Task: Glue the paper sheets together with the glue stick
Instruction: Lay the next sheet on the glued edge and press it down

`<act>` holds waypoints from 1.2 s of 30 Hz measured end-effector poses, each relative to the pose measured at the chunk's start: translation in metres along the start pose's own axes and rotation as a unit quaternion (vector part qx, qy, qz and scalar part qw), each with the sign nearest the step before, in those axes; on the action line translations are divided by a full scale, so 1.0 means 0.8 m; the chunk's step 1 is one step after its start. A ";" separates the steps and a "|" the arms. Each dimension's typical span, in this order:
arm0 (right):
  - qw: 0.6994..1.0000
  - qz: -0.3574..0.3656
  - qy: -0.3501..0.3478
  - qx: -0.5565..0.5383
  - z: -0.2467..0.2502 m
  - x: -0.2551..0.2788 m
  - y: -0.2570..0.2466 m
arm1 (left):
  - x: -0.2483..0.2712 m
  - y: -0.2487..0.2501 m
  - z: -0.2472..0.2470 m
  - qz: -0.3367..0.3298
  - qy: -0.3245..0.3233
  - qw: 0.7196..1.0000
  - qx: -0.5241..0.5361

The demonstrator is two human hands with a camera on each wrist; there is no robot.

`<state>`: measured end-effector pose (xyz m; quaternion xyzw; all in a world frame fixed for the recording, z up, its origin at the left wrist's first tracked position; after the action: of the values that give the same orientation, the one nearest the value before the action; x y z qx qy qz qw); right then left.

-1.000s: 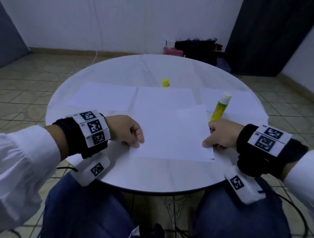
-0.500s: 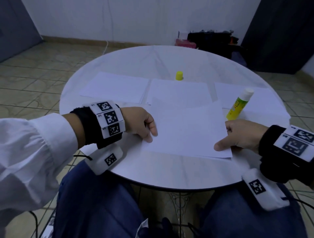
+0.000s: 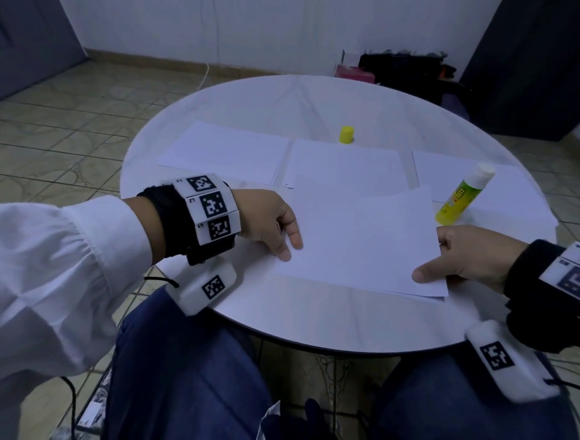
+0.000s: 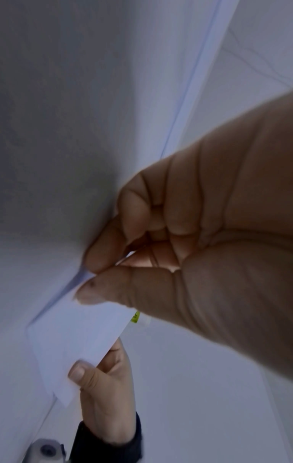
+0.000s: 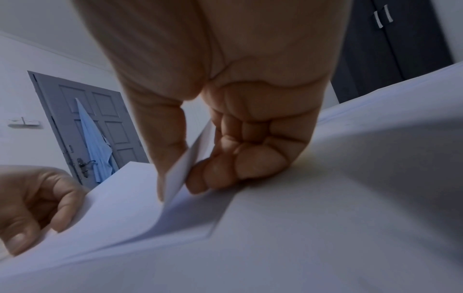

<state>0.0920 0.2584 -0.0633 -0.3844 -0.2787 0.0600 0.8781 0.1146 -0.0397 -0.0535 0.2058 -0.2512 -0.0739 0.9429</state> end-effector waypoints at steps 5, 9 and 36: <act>1.000 -0.016 0.002 -0.005 -0.004 0.006 -0.010 | 0.001 0.002 -0.001 0.003 0.002 1.000 -0.010; 1.000 -0.004 0.008 0.002 -0.001 0.001 0.000 | 0.002 0.004 -0.001 0.003 0.009 1.000 -0.016; 0.993 -0.062 0.033 0.092 0.007 0.014 -0.022 | -0.001 0.006 -0.004 0.018 0.003 1.000 -0.023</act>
<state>0.0968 0.2534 -0.0428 -0.2857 -0.2664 0.0184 0.9204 0.1159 -0.0340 -0.0545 0.1798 -0.2507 -0.0623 0.9492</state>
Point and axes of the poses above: each hand's wrist, its own x-axis away from the middle knuckle, its own z-axis out of the back of the hand, y = z × x, the point moved 1 cm from there along -x, towards the middle knuckle, and after that the axes turned 6 degrees about -x, right-handed, at the moved point
